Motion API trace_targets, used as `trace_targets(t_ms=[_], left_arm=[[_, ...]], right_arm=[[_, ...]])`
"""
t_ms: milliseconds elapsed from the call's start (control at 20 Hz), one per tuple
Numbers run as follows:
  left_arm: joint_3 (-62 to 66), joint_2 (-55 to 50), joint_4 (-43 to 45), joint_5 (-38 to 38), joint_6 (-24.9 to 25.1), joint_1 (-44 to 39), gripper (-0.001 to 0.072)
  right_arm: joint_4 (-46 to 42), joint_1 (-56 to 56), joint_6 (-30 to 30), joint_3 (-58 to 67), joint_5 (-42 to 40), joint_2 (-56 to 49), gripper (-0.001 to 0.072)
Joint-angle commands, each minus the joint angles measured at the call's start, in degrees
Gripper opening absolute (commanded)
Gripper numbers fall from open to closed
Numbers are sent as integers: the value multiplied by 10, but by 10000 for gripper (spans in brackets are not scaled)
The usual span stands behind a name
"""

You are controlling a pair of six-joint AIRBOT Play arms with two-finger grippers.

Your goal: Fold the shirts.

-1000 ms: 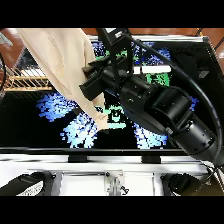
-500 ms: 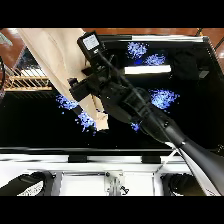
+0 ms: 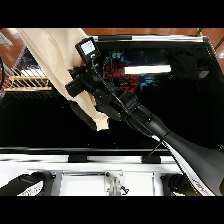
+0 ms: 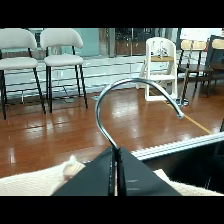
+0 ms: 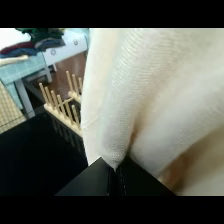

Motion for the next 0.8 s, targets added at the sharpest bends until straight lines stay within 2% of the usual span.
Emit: trace_targets(t_ms=[0,100,400,550,750], left_arm=[[0,0,0,-2,0,1,41],[0,0,0,-2,0,2,41],[0,1,0,-2,0,9,41],[0,3,1,-3,1,13,40],[0,5,3,-41,13,13,40]], right_arm=[[-1,-8,1,0,-14,19,66],[-22,-12,-2,0,-60,59,66],[-178,-14,19,0,-174,203,65],[-308,-14,98,0,-248,240,65],[-498,-14,225,0,-250,251,65]])
